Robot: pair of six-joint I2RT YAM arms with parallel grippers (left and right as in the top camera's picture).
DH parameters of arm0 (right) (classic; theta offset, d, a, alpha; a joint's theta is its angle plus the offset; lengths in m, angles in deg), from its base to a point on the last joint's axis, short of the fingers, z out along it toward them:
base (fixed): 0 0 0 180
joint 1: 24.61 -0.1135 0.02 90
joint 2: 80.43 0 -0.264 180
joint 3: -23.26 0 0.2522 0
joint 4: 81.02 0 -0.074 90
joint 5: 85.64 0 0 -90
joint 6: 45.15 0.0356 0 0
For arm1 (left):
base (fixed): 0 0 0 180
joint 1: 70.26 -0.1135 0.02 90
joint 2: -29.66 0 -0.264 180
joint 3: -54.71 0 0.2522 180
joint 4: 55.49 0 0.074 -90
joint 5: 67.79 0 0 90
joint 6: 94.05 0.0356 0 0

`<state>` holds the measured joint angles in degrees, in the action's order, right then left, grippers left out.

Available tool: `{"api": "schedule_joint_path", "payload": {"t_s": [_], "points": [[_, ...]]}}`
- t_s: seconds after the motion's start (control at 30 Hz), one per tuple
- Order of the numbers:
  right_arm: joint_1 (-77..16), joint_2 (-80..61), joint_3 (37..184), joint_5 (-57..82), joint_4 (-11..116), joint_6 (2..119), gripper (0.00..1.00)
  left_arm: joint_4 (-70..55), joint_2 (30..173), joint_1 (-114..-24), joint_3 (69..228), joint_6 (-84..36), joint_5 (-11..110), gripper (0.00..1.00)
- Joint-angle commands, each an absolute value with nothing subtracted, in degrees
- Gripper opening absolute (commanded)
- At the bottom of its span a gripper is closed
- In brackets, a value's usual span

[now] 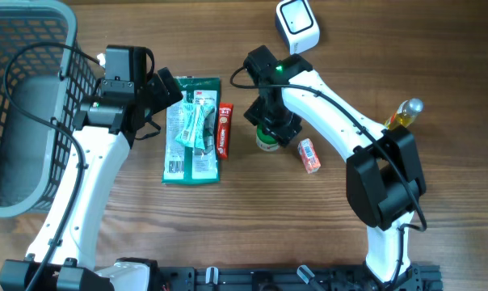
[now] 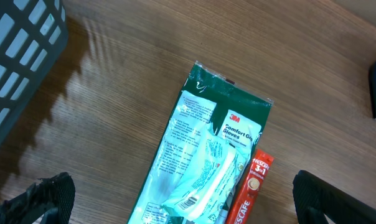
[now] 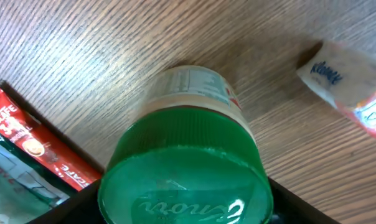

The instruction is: Scan the item barcode

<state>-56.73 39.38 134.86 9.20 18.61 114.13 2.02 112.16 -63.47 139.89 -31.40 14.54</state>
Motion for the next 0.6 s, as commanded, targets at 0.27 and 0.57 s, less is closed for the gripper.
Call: {"api": "schedule_joint_path", "payload": {"t_s": [0.27,0.57], "points": [[-56.68,40.19,134.60,3.28,22.89,85.78,0.55,2.06,111.94,-63.67,140.61,-31.34,14.17,1.00],[-56.68,40.19,134.60,3.30,26.52,44.40,0.62,2.04,111.94,-63.67,140.58,-31.34,14.17,1.00]]}}
